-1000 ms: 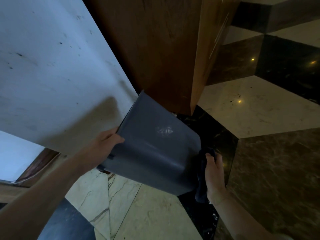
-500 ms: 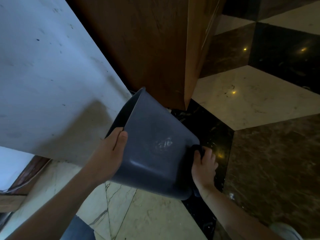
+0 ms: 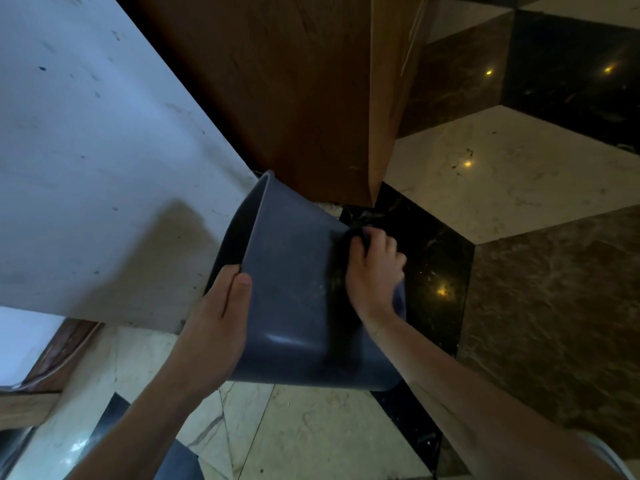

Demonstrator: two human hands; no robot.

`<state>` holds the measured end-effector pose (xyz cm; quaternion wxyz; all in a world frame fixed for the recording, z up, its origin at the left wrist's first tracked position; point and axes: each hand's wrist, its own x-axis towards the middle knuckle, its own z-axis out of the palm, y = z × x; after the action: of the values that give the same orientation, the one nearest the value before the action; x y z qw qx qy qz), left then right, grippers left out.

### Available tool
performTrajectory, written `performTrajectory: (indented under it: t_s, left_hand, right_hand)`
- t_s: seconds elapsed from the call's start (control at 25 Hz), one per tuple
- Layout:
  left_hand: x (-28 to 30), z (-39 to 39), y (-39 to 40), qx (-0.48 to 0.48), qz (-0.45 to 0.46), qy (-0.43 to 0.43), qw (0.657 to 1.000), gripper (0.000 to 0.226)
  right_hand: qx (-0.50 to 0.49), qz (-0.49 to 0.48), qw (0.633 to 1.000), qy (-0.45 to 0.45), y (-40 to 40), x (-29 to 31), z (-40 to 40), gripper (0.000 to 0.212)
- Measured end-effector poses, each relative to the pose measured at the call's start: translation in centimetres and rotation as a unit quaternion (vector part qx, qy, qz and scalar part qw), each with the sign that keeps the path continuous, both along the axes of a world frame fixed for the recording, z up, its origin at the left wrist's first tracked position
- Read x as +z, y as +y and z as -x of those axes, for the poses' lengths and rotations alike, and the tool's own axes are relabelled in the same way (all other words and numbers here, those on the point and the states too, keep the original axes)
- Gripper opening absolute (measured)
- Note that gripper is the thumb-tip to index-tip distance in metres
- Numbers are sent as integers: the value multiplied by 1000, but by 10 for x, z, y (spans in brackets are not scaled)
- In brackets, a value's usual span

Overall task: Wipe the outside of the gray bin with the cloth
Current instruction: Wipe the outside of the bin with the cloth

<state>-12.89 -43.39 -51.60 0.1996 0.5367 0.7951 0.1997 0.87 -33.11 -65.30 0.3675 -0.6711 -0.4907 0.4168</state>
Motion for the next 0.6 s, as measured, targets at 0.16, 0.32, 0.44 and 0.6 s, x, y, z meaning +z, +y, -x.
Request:
performTrajectory:
  t_s: [0.16,0.32,0.44,0.6]
  left_hand:
    - [-2,5,6,42,-2,9,999,29]
    - [-5,7,2,62,-11,1,998,28]
    - [-2,11,-9,93,36,10,995,29]
    - [2,6,-8,108,46,0,993,33]
  right_hand:
    - [158,-135,978,25,-15,51,34,22]
    - [251,-268,929,-50,-80,34,24,22]
    - [207,-231,941,-136,-69,-11,0,24]
    - [84,-40,983,-156,-14,-68,-37,32]
